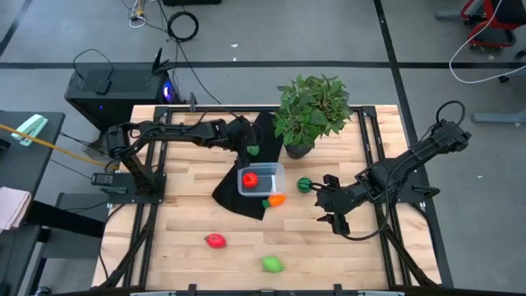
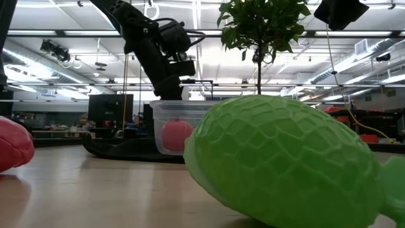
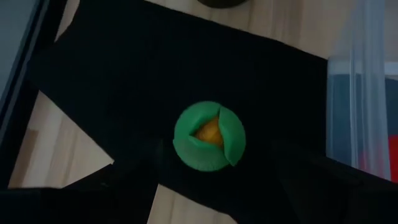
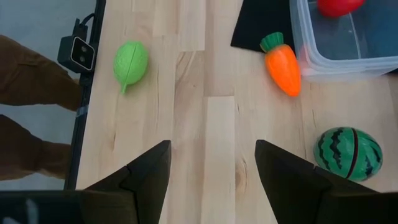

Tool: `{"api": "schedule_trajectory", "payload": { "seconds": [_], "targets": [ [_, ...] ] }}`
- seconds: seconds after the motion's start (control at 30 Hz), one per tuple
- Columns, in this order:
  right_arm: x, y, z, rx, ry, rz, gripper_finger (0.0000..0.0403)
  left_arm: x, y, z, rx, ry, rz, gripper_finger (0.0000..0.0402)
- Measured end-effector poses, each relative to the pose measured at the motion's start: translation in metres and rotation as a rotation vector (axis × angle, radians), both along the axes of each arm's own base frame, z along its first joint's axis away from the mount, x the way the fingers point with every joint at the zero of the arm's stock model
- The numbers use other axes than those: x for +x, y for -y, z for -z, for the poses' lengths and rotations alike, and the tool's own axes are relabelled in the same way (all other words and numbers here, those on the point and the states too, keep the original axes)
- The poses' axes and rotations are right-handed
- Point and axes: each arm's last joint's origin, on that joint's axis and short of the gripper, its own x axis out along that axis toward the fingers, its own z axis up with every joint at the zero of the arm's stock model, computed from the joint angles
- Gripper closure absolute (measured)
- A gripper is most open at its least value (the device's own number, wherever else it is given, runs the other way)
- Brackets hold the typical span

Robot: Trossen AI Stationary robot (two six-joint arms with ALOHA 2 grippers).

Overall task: Pick and placing Produce into tupperware
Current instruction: Put the green corn into the bin

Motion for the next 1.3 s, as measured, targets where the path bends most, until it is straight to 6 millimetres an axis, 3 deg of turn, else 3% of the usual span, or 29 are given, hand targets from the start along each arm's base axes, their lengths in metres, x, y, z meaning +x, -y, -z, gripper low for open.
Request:
{"api": "schedule_trajectory", "payload": {
  "seconds": [0.67, 1.3],
  "targets": [
    [0.000, 0.000, 0.000, 0.001, 0.001, 0.000, 0.0163, 0.008, -0.002, 0.011, -0.003, 0.017, -0.002, 0.0102],
    [0.000, 0.000, 0.000, 0.001, 0.001, 0.000, 0.0172, 0.008, -0.002, 0.011, -0.004, 0.020, -0.003, 0.0186]
  ]
}}
